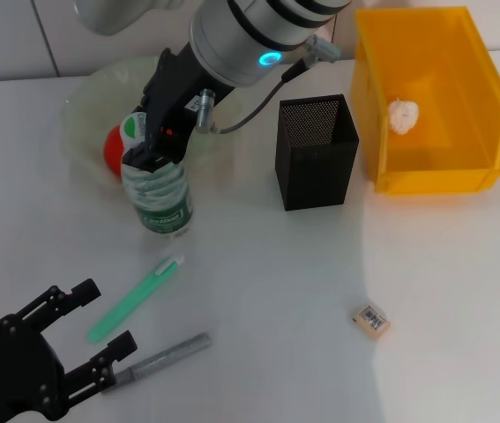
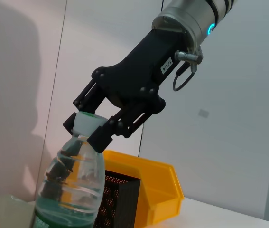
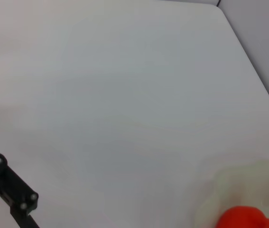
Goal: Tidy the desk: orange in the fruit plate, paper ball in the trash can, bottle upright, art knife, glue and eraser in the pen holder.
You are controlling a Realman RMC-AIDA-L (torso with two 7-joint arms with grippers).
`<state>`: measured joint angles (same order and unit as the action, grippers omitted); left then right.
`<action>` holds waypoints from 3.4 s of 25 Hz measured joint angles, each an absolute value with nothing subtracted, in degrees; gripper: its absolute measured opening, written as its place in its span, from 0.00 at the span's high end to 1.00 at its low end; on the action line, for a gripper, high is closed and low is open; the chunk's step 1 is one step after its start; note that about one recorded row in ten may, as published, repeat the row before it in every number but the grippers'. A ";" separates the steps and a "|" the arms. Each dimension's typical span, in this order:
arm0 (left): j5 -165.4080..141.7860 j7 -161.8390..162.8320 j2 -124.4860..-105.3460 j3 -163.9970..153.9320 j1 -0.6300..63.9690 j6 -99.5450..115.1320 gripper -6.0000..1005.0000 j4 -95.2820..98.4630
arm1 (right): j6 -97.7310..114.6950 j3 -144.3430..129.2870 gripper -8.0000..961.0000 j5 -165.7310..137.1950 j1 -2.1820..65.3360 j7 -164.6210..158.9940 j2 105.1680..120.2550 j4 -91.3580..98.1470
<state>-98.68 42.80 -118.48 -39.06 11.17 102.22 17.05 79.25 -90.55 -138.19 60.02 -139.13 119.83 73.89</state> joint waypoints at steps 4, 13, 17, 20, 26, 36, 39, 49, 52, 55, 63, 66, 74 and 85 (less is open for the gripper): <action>-98.54 42.80 -118.43 -39.02 11.01 102.43 0.22 17.05 | 78.52 -90.70 0.54 -137.27 60.43 -139.06 119.83 73.71; -98.67 42.80 -118.39 -39.19 10.74 102.68 0.22 17.05 | 76.73 -90.76 0.54 -136.02 61.81 -138.97 119.79 73.12; -98.71 42.81 -118.39 -39.42 10.70 102.98 0.22 17.05 | 75.35 -91.30 0.54 -134.94 61.91 -139.00 119.79 72.49; -98.79 42.81 -118.39 -39.46 10.71 103.12 0.22 17.05 | 74.86 -91.69 0.54 -133.47 62.19 -138.99 119.79 71.58; -98.80 42.80 -118.43 -39.56 10.73 103.29 0.22 17.05 | 72.81 -93.44 0.54 -132.71 62.96 -139.03 119.84 69.67; -98.79 42.80 -118.47 -39.54 10.72 103.52 0.22 17.05 | 69.85 -95.42 0.54 -130.50 64.76 -138.90 119.88 66.06; -98.79 42.80 -118.48 -39.54 10.72 103.53 0.22 17.05 | 68.88 -95.82 0.54 -129.67 65.31 -138.66 119.89 64.29; -98.78 42.80 -118.48 -39.55 10.72 103.89 0.22 17.05 | 67.37 -95.91 0.54 -129.22 65.74 -137.96 119.88 61.70; -98.78 42.80 -118.40 -39.54 10.72 104.14 0.22 17.05 | 66.69 -95.89 0.54 -127.98 65.89 -137.38 119.88 60.34; -98.78 42.80 -118.39 -39.55 10.72 104.15 0.22 17.05 | 66.56 -95.86 0.54 -127.56 66.22 -137.21 119.89 59.06; -98.84 42.80 -118.39 -39.54 10.82 104.15 0.22 17.05 | 66.17 -95.59 0.53 -127.52 66.29 -136.65 119.88 57.97; -98.87 42.85 -118.39 -39.62 10.91 104.19 0.22 17.05 | 65.55 -95.60 0.53 -127.63 65.99 -136.61 119.88 58.02; -98.88 42.89 -118.38 -39.64 11.03 104.49 0.22 17.05 | 65.24 -95.56 0.52 -127.88 65.66 -136.58 119.87 58.05; -98.88 43.15 -118.39 -39.64 11.08 104.86 0.22 17.05 | 63.69 -89.99 0.31 -128.16 60.38 -137.75 119.50 66.41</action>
